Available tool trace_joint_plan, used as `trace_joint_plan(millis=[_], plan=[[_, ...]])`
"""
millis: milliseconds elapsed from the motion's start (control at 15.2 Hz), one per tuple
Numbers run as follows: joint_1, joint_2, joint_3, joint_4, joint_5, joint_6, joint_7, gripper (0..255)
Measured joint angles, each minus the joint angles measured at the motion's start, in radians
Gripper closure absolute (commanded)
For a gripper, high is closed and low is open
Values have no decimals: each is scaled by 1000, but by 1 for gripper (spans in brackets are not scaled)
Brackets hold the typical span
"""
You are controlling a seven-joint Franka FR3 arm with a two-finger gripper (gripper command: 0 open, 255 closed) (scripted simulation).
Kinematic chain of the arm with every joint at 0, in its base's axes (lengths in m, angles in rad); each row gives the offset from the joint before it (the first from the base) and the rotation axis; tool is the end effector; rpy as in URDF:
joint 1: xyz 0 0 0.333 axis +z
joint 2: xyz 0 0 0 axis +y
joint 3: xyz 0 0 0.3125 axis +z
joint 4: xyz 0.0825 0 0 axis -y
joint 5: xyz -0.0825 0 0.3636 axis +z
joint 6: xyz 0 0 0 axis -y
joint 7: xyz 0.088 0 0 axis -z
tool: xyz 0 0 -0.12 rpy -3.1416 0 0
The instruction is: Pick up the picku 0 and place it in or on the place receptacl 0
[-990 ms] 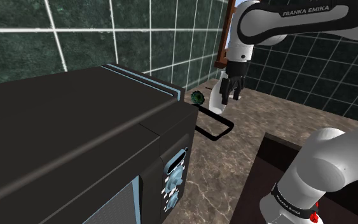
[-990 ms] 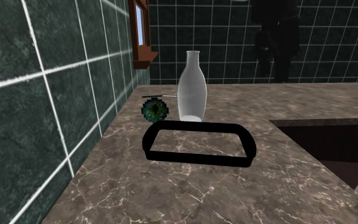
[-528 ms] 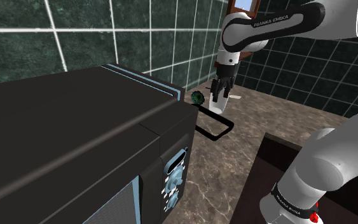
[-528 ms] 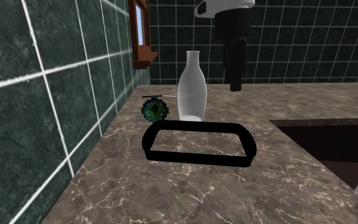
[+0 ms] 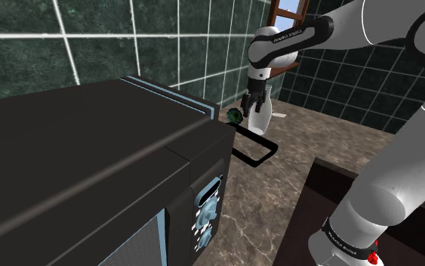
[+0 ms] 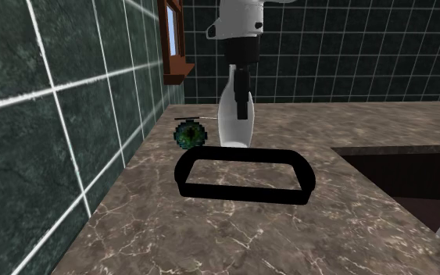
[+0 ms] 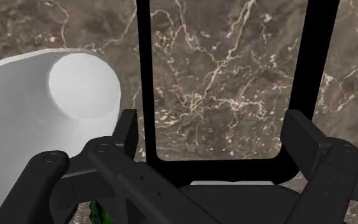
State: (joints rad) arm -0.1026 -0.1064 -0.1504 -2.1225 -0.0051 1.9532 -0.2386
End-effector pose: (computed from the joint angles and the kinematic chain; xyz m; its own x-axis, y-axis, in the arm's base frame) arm 0.4768 -0.1251 0.4444 0.9982 -0.0102 -0.0595 -0.0118 -0.9996 -0.0261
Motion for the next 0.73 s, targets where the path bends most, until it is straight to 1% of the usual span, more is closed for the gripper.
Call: trace_joint_plan(millis=[462, 726], plan=[[-26, 218, -25, 222, 23, 86, -69, 0], [-55, 379, -37, 368, 48, 77, -108, 0]])
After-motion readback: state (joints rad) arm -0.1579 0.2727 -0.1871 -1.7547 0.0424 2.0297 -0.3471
